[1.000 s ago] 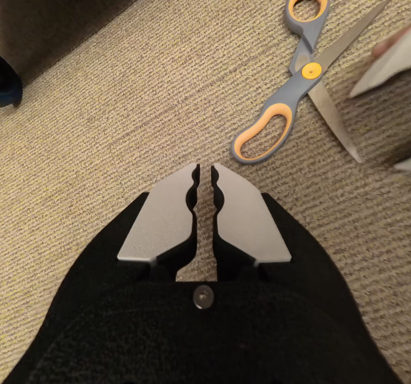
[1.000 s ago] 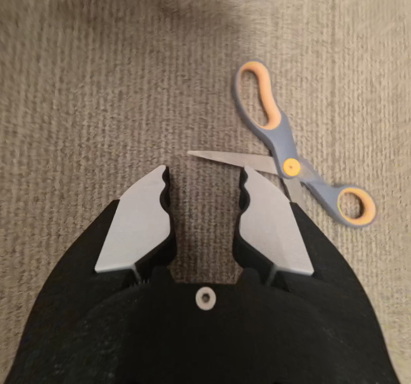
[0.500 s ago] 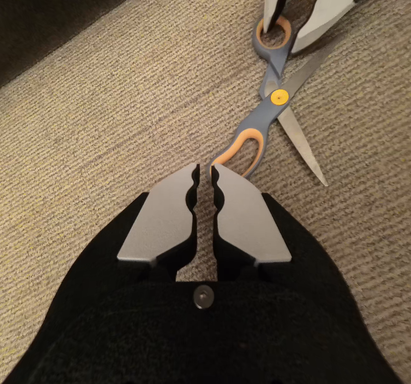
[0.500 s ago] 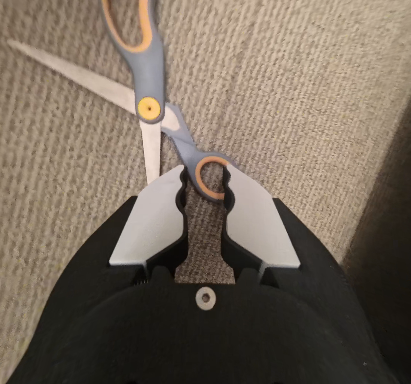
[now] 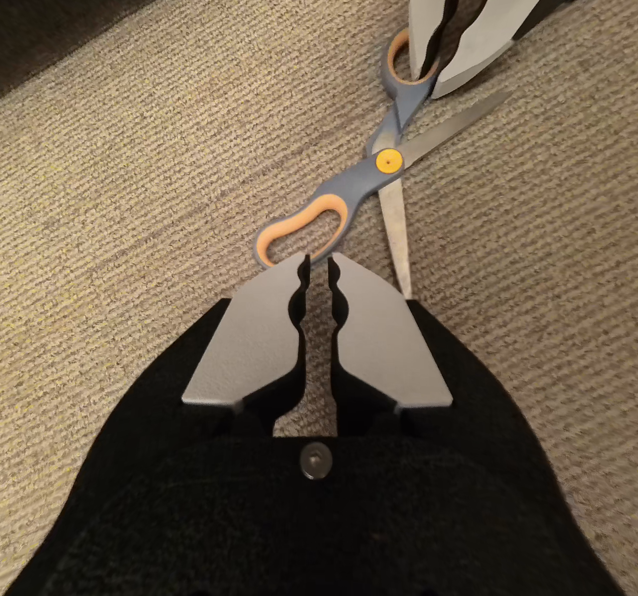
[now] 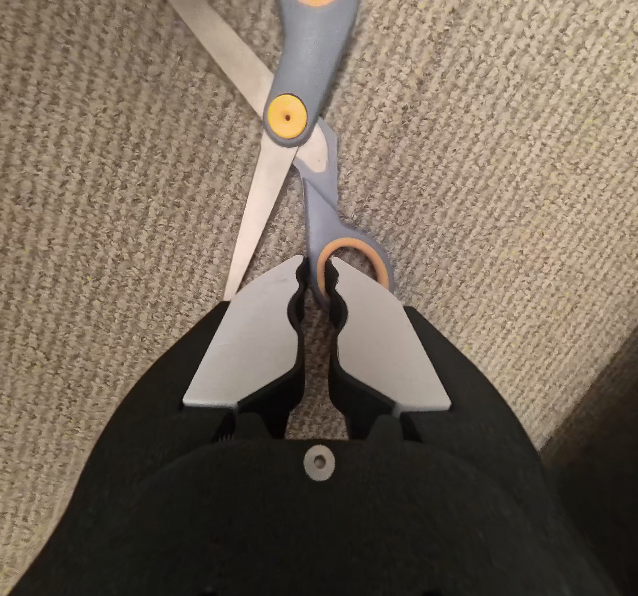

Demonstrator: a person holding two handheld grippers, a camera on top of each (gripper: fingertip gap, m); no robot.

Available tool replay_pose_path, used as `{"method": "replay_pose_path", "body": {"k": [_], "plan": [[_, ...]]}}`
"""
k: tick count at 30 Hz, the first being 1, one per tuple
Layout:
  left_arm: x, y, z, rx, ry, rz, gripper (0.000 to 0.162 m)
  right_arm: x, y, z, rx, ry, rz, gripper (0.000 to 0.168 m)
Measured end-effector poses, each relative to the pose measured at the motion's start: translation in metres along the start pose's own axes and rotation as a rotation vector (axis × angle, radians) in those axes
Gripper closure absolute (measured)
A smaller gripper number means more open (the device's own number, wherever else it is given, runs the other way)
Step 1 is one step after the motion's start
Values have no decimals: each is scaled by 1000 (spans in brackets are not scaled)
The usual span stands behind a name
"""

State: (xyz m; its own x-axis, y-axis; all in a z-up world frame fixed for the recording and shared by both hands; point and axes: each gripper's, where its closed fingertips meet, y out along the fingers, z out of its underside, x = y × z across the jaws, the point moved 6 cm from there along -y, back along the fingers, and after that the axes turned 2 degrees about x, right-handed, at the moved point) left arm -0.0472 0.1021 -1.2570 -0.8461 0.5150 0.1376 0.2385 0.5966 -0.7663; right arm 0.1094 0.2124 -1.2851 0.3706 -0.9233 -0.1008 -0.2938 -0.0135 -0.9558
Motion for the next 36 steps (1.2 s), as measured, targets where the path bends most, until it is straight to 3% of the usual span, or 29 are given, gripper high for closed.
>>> {"method": "replay_pose_path", "body": {"k": [7, 18, 30, 33, 36], "plan": [[-13, -26, -5, -8, -20, -2, 154, 21, -22, -8, 60, 197, 59, 160], [-57, -73, -18, -199, 127, -150, 141, 69, -88, -63, 53, 628, -159, 160], [-86, -98, -20, -172, 333, -58, 151, 101, -103, -104, 205, 705, -324, 160], [-92, -108, -16, -175, 366, -2, 146, 98, -104, -102, 217, 712, -328, 160], [-93, -105, -12, -138, 427, -25, 131, 98, -106, -102, 217, 739, -363, 160]]}}
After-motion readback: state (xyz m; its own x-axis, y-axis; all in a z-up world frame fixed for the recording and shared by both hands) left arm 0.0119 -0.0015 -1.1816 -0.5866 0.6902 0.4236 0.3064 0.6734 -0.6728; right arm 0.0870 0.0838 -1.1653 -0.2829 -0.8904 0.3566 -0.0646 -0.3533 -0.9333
